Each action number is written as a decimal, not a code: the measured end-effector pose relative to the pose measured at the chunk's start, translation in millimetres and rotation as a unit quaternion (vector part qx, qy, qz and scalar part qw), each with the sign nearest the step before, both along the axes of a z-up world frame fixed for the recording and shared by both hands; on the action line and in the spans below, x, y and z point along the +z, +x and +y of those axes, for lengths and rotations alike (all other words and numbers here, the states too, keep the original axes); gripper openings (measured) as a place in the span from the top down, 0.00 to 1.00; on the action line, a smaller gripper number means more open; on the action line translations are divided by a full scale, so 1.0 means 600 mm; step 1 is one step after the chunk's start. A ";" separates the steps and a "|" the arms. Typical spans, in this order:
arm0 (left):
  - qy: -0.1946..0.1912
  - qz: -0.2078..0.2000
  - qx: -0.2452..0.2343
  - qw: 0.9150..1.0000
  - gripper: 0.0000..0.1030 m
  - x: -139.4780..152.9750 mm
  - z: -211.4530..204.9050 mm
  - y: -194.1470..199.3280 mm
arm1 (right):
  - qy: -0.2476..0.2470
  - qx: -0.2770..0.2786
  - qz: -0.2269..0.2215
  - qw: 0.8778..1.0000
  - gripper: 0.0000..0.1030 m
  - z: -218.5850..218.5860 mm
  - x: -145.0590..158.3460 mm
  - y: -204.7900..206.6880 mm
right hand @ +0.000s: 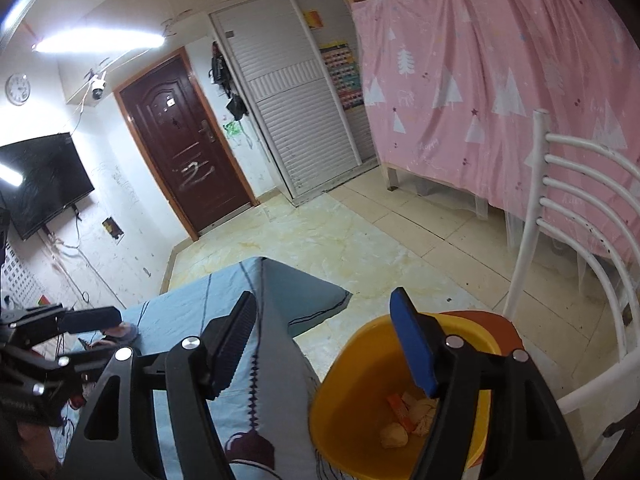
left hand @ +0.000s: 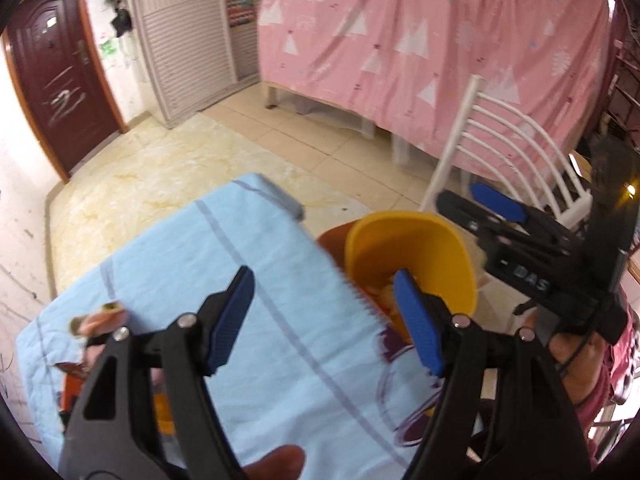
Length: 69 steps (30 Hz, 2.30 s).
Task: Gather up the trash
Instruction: 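Return to the bed and grasp a pink toy with the right tool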
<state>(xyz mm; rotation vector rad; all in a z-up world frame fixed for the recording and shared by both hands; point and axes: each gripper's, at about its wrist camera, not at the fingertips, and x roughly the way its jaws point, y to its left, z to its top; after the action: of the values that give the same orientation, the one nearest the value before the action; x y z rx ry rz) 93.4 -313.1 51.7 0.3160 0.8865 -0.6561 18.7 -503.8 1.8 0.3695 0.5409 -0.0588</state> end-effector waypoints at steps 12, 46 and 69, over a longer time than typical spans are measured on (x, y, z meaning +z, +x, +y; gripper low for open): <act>-0.003 -0.032 0.075 0.997 0.32 0.044 0.157 0.033 | -0.037 0.064 0.005 0.997 0.38 0.119 0.028 0.063; -0.057 0.041 0.121 0.990 0.30 -0.041 0.443 0.038 | -0.052 0.254 0.070 0.963 0.32 0.439 0.032 0.236; -0.039 0.058 0.074 0.995 0.85 -0.110 0.400 0.049 | 0.013 0.311 0.175 0.934 0.81 0.491 -0.051 0.322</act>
<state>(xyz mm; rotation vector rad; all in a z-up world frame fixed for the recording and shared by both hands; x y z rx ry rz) 122.8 -72.8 -14.3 0.1409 0.9820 -0.5745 211.8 -209.5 -28.5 0.1999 0.9925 0.5042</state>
